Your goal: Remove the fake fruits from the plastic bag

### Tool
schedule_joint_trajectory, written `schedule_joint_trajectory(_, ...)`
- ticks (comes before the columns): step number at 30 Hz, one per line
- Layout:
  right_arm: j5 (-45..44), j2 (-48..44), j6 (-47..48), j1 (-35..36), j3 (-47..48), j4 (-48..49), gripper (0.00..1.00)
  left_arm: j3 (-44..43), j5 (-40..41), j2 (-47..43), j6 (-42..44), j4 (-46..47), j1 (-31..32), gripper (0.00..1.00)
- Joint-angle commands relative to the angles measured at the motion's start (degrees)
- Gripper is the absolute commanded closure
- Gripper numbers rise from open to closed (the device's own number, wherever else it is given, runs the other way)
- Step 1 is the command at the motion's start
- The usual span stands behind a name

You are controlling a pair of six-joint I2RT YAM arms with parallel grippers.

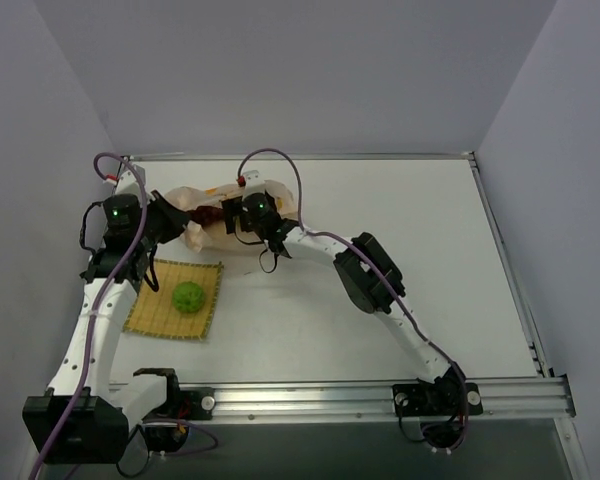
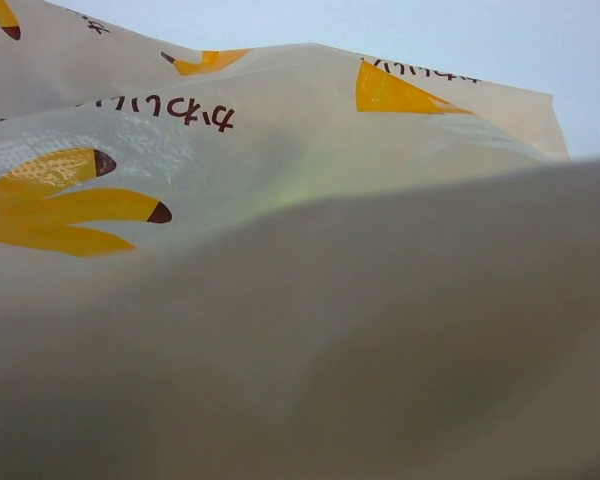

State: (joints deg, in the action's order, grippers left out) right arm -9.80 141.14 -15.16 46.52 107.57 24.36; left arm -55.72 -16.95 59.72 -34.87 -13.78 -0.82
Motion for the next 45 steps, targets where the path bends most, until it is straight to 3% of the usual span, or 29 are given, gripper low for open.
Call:
schedule_joint_trajectory(1, 0.0, 1.5, -0.3, -0.3, 1.6, 3.7, 0.09, -0.6, -0.9, 0.4, -0.9, 1.9, -0.2, 0.98)
schedule_joint_trajectory(2, 0.6, 1.1, -0.4, -0.3, 0.9, 4.8, 0.14, -0.3, -0.7, 0.4, -1.0, 2.0, -0.2, 0.98)
schedule_joint_trajectory(3, 0.9, 0.5, -0.2, -0.3, 0.0, 6.1, 0.34, -0.3, -0.7, 0.6, -1.2, 2.0, -0.1, 0.98)
schedule_joint_trajectory(6, 0.7, -3.1, -0.4, -0.3, -5.0, 12.4, 0.65, -0.3, -0.6, 0.8, -1.1, 1.9, -0.2, 0.98)
schedule_joint_trajectory(8, 0.7, -6.8, 0.1, -0.2, -8.5, 14.0, 0.74, -0.4, -0.9, 1.0, -1.2, 2.0, -0.2, 0.98)
schedule_joint_trajectory(17, 8.7, -19.6, -4.3, -0.1, -23.5, 23.4, 0.8, 0.4, -0.1, 0.6, -2.0, 2.6, -0.1, 0.98)
schedule_joint_trajectory(22, 8.8, -20.5, -6.4, 0.1, -25.9, 26.0, 0.8, 0.9, 0.3, 0.5, -2.4, 2.7, 0.2, 0.98)
schedule_joint_trajectory(23, 8.1, -19.3, -6.3, 0.1, -25.0, 25.0, 0.8, 0.9, 0.7, 0.4, -2.2, 2.5, 0.2, 0.98)
schedule_joint_trajectory(27, 3.2, -13.0, -2.8, 0.0, -15.7, 15.3, 0.63, 0.9, 2.0, 0.5, -2.1, 2.2, 2.4, 0.98)
schedule_joint_trajectory(37, 5.6, -2.6, 0.7, -0.9, -2.1, 10.0, 0.44, 1.6, 13.0, 0.9, -5.8, 4.2, 7.3, 0.98)
schedule_joint_trajectory(42, 3.5, 0.6, 4.0, -2.0, 1.5, 10.0, 0.11, 1.9, 14.4, 1.7, -5.6, 5.3, 8.6, 0.98)
schedule_joint_trajectory(45, 1.2, 2.7, 5.7, -2.0, 4.0, 9.7, 0.0, 2.4, 14.6, 3.2, -5.6, 4.9, 8.9, 0.98)
